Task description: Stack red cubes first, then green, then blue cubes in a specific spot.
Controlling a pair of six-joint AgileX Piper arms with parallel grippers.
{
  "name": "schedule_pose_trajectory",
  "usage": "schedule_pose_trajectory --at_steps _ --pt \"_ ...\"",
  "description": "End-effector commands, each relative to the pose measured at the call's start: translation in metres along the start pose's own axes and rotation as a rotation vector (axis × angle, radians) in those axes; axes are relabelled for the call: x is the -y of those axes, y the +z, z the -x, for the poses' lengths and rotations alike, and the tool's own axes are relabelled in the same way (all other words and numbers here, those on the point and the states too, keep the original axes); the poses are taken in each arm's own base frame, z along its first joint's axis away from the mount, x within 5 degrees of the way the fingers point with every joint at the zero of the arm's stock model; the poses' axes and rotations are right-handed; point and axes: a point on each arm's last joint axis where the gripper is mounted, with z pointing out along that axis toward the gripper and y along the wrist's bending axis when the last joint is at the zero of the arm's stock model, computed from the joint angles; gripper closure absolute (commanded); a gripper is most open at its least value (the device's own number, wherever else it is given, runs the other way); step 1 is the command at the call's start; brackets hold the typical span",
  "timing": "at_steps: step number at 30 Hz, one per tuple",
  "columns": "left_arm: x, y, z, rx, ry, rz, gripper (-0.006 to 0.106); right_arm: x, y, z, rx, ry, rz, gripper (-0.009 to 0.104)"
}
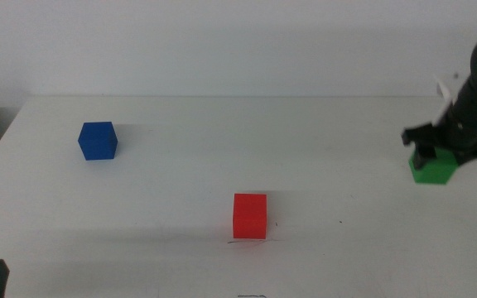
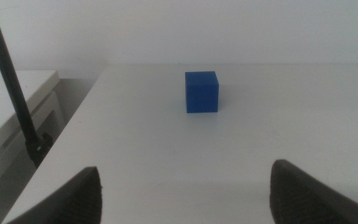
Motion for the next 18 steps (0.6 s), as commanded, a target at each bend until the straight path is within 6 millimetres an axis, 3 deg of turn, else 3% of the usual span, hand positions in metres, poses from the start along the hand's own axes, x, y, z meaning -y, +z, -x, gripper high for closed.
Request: schedule_pose_trajectory --at_steps 1,6,11,18 --pt "0.0 -0.002 0.009 0.11 -0.01 -0.003 0.01 -0.018 -0.058 -0.001 0.116 0.042 0.03 0.096" --pt "0.0 -0.002 0.009 0.11 -0.01 -0.003 0.01 -0.076 -0.096 -0.026 0.127 0.051 0.074 0.096" --pt "0.0 -0.002 0.009 0.11 -0.01 -0.003 0.01 -0.14 -0.107 -0.052 0.124 0.016 0.124 0.096" --pt "0.0 -0.002 0.009 0.11 -0.01 -0.003 0.01 -0.192 -0.12 -0.072 0.19 0.069 0.174 0.096"
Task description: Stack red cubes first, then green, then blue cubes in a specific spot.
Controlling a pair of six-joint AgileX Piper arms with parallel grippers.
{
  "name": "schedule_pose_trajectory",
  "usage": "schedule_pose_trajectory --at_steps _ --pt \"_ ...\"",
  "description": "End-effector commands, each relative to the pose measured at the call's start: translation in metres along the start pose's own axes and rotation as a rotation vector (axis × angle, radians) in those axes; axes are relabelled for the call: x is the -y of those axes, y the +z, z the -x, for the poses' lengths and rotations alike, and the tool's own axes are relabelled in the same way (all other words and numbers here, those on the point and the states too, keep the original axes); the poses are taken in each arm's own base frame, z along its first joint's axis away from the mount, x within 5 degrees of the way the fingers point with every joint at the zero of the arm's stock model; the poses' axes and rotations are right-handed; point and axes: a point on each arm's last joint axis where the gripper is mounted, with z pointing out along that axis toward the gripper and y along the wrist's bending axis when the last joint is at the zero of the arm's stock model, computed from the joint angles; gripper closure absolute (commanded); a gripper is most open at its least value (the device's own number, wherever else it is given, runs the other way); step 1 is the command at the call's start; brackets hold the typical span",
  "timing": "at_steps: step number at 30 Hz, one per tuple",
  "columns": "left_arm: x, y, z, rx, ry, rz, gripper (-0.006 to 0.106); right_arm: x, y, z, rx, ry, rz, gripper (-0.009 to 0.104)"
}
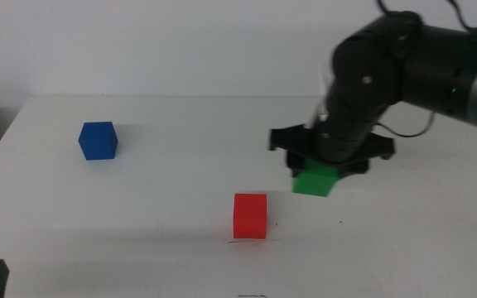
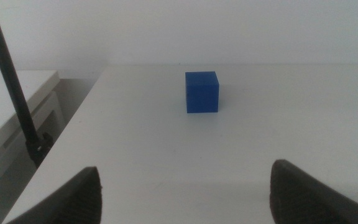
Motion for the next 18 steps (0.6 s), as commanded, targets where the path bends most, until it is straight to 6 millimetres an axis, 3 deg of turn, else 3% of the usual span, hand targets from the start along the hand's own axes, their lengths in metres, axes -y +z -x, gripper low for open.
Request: schedule_pose_trajectory --at_steps 1,10,18 --pt "0.0 -0.002 0.009 0.11 -0.01 -0.003 0.01 -0.013 -0.028 0.007 0.114 0.01 0.045 0.096" --pt "0.0 -0.002 0.009 0.11 -0.01 -0.003 0.01 -0.066 -0.013 0.013 0.063 -0.044 -0.015 0.096" --pt "0.0 -0.002 0.009 0.11 -0.01 -0.003 0.01 -0.083 0.007 0.007 0.009 -0.061 -0.01 0.096"
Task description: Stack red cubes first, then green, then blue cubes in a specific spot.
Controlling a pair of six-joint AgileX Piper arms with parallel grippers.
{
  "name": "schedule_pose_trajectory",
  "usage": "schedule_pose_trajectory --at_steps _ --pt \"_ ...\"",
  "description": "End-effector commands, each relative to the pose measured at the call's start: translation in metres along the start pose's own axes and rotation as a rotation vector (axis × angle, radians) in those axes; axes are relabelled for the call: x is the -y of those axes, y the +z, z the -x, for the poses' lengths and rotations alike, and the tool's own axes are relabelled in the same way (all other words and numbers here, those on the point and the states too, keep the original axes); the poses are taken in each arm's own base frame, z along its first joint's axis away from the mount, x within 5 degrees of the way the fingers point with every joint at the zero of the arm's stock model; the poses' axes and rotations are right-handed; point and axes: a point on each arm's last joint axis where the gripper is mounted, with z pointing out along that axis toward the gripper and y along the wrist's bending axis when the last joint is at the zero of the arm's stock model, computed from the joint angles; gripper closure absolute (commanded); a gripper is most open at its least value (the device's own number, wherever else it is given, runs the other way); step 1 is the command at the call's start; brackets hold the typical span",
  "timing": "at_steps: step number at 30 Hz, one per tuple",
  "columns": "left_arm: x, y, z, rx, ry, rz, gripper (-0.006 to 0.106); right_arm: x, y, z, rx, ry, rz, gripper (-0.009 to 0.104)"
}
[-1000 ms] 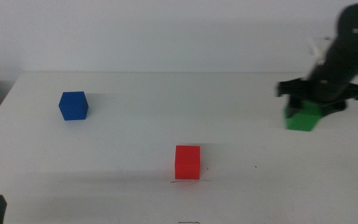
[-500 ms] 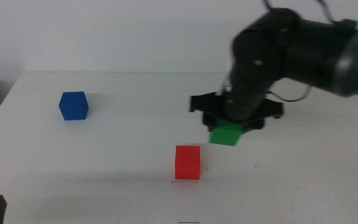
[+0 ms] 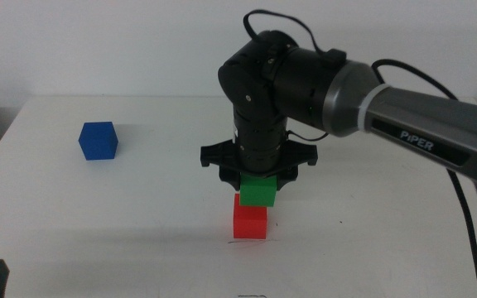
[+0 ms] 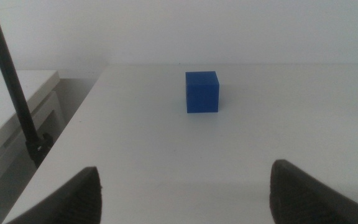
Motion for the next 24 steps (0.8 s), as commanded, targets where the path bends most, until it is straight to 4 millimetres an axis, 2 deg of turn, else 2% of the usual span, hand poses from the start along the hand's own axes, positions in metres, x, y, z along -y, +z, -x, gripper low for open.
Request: schedule_pose_trajectory --at_steps 1,10,24 --pt "0.0 -0.002 0.009 0.11 -0.01 -0.003 0.01 0.001 -0.031 0.007 0.072 -0.004 0.052 0.096" --pt "0.0 -0.002 0.009 0.11 -0.01 -0.003 0.01 -0.007 -0.024 0.002 0.066 -0.029 0.058 0.096" --pt "0.0 -0.002 0.009 0.11 -0.01 -0.003 0.01 -0.006 -0.018 0.0 0.038 -0.03 0.03 0.096"
